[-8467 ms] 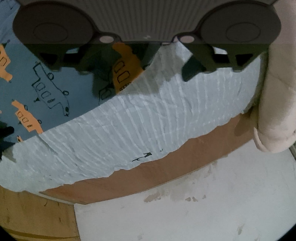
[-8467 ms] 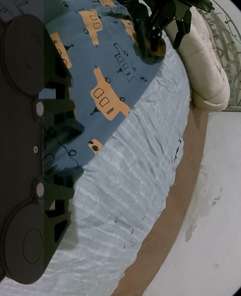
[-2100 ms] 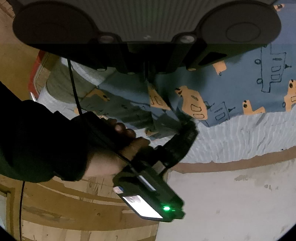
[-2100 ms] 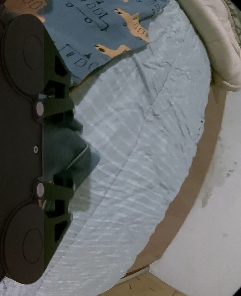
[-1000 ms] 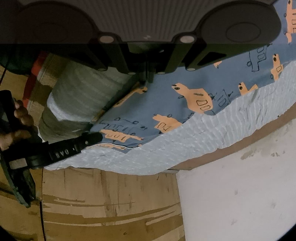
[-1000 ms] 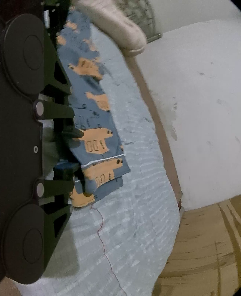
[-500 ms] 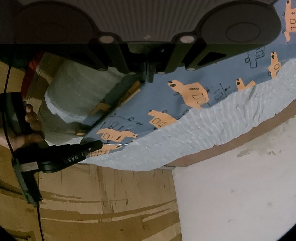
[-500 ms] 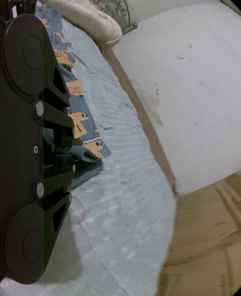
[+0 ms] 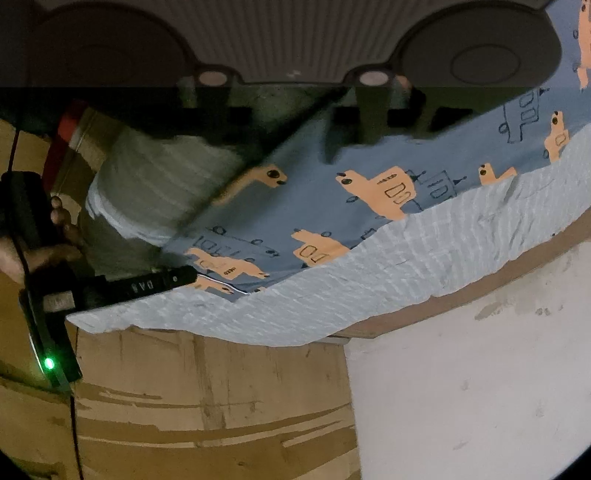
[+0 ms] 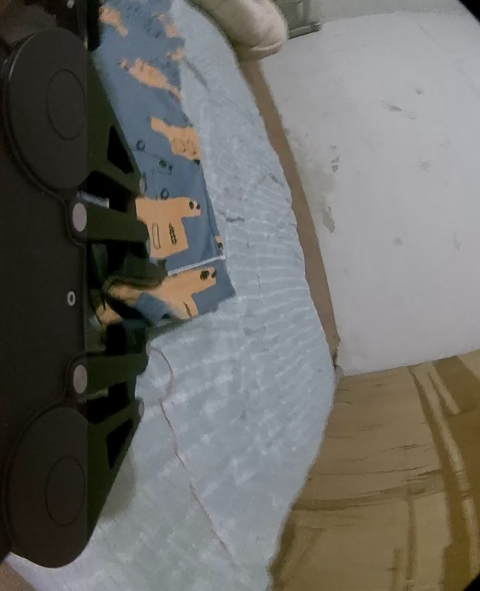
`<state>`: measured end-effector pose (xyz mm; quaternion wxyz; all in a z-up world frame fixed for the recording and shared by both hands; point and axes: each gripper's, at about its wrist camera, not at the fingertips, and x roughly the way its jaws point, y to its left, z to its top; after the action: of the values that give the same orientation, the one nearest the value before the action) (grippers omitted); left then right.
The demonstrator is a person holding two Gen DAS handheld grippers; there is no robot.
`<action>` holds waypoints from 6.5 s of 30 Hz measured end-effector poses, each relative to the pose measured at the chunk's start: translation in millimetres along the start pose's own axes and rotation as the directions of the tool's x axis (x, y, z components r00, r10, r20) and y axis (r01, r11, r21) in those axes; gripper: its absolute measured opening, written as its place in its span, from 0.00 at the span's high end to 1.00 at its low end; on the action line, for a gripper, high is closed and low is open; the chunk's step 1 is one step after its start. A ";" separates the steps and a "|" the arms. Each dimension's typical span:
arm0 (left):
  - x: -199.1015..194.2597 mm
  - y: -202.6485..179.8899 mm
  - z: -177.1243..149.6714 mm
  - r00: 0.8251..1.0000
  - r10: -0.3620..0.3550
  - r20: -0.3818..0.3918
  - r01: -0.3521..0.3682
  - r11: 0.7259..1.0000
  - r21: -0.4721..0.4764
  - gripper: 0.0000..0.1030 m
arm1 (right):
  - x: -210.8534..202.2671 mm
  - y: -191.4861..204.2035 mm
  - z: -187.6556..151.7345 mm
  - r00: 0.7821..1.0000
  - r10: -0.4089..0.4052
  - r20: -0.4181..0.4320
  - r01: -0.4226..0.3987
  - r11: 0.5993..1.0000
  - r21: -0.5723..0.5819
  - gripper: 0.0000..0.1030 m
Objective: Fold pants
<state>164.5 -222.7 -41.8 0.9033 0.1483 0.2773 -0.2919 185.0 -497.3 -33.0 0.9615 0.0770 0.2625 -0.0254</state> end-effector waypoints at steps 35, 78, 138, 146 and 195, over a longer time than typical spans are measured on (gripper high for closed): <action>-135.9 174.3 -49.2 0.887 0.452 -0.095 -0.458 0.834 -0.308 0.01 | -11.2 186.8 -12.2 0.976 0.215 0.035 -0.181 0.890 -0.419 0.01; -147.8 318.8 -152.9 0.889 0.449 -0.093 -0.390 0.635 -0.666 0.76 | 36.2 291.4 -40.6 0.950 0.295 -0.105 -0.312 0.860 -0.403 0.01; -49.3 257.7 -35.9 0.931 0.321 -0.176 -0.363 0.868 -0.340 0.19 | 25.0 269.2 -46.7 0.926 0.376 -0.031 -0.367 0.880 -0.301 0.01; 7.9 262.8 -25.6 0.875 0.408 -0.261 -0.463 0.863 -0.201 0.18 | 3.6 243.5 -45.8 0.953 0.302 -0.024 -0.286 0.870 -0.403 0.01; 60.0 96.7 36.8 0.987 0.163 -0.011 -0.161 0.953 -0.256 0.01 | -54.1 -5.8 -13.6 0.972 0.202 0.122 -0.218 0.967 0.134 0.01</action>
<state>279.2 -189.2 -37.2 0.9370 0.0512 0.2952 -0.1794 131.0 -500.4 -17.8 0.9632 0.1735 0.1980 0.0535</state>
